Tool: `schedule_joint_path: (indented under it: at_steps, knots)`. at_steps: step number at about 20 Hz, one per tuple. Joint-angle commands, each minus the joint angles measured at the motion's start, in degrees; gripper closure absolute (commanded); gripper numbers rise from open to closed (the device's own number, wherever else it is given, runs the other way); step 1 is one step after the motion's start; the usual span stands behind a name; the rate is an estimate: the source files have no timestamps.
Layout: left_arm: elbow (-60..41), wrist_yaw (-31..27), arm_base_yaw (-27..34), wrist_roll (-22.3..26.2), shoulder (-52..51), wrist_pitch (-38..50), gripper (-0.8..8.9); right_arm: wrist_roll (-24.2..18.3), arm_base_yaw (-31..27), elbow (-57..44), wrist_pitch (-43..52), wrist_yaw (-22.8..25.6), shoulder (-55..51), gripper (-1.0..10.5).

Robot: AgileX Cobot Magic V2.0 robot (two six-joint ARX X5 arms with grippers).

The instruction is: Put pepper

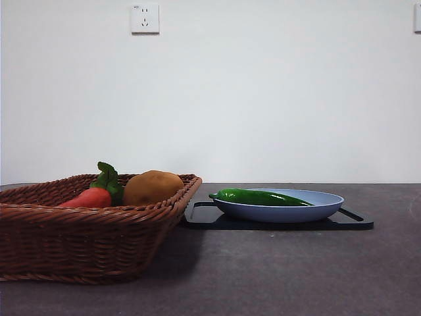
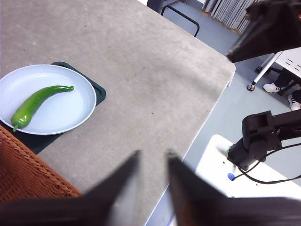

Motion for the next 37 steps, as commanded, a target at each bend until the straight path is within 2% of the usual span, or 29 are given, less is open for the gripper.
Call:
schedule_joint_path:
  at_steps: [1,3,5,15,17,19,21,25,27,30,32,34,37]
  knots:
    - [1.2,0.3,-0.4,0.7,0.2,0.3,8.07,-1.6,0.3,1.0,-0.9,0.0,0.0,9.4]
    - [1.2,0.3,-0.4,0.7,0.2,0.3,8.07,-0.8,0.3,1.0,-0.9,0.0,0.0,9.4]
    - [1.2,0.3,-0.4,0.7,0.2,0.3,8.05,2.3,0.2,1.0,-0.9,0.0,0.0,9.4]
    - [1.2,0.3,-0.4,0.7,0.2,0.6,8.06,2.4,0.2,1.0,-0.9,0.3,0.0,9.4]
    - [1.2,-1.4,-0.3,6.7,0.2,1.3,8.06,2.4,0.2,1.0,-0.9,0.3,0.0,9.4]
    - [1.1,-7.5,1.3,11.8,-1.0,3.1,8.06,2.4,0.2,1.0,-0.9,0.3,0.0,9.4]
    - [1.0,-13.8,5.8,14.3,-3.4,7.8,8.06,2.4,0.2,1.0,-0.9,0.3,0.0,9.4]
    - [0.4,-14.4,20.9,15.7,-10.8,14.1,8.05,2.4,0.2,1.0,-0.9,0.3,0.0,9.4]
    - [-3.0,-14.5,29.2,17.1,-15.5,18.8,8.06,2.4,0.2,1.0,-0.9,0.3,0.0,9.4]
    - [-13.2,-15.0,39.4,17.3,-23.3,28.5,8.06,2.4,0.2,1.0,-0.9,0.3,0.0,9.4]
    - [-22.6,-16.2,43.9,17.2,-28.1,35.7,8.05,2.4,0.2,1.0,-0.9,0.3,0.1,9.4]
    - [-32.3,-16.2,46.7,16.0,-32.4,41.2,8.05,2.4,0.2,1.0,-0.9,0.3,0.1,9.4]
    - [-44.6,-16.2,49.0,14.4,-37.8,44.7,8.05,2.4,0.2,1.0,-0.9,0.3,0.1,9.4]
